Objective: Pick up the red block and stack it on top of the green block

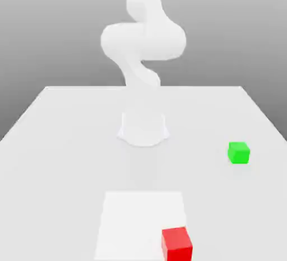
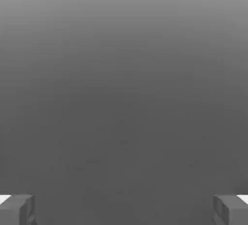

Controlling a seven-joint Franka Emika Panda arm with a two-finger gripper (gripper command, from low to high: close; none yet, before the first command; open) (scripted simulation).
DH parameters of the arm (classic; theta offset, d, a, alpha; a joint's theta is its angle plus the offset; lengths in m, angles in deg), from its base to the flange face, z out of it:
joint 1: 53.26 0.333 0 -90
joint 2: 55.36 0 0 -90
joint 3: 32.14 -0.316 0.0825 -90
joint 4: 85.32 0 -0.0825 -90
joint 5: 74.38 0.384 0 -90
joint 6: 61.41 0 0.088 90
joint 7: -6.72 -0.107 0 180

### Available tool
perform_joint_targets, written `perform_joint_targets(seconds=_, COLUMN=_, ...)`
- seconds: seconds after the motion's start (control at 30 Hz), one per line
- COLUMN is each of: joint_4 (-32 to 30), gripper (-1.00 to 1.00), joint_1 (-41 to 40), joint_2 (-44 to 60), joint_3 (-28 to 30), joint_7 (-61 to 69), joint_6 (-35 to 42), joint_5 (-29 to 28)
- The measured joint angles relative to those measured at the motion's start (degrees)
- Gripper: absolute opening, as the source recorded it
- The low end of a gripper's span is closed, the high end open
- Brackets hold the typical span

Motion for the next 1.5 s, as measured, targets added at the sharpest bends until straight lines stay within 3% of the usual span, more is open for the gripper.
perform_joint_targets(seconds=0.83, joint_4=-6.2, gripper=0.0, joint_1=3.1, joint_2=52.3, joint_3=-3.4, joint_7=1.1, joint_6=-18.3, joint_5=-1.9)
perform_joint_targets(seconds=1.0, joint_4=-5.1, gripper=0.0, joint_1=3.9, joint_2=62.7, joint_3=-2.7, joint_7=0.2, joint_6=-26.0, joint_5=-3.2)
perform_joint_targets(seconds=1.03, joint_4=-4.9, gripper=-1.0, joint_1=4.0, joint_2=64.0, joint_3=-2.5, joint_7=0.1, joint_6=-27.0, joint_5=-3.3)
perform_joint_targets(seconds=1.27, joint_4=-4.9, gripper=-1.0, joint_1=4.0, joint_2=63.9, joint_3=-2.5, joint_7=0.1, joint_6=-27.0, joint_5=-3.4)
perform_joint_targets(seconds=1.4, joint_4=-6.1, gripper=-1.0, joint_1=3.4, joint_2=56.9, joint_3=-3.3, joint_7=0.9, joint_6=-21.1, joint_5=-2.3)
perform_joint_targets(seconds=1.5, joint_4=-9.0, gripper=-1.0, joint_1=4.9, joint_2=51.6, joint_3=-7.7, joint_7=5.8, joint_6=-19.0, joint_5=0.7)
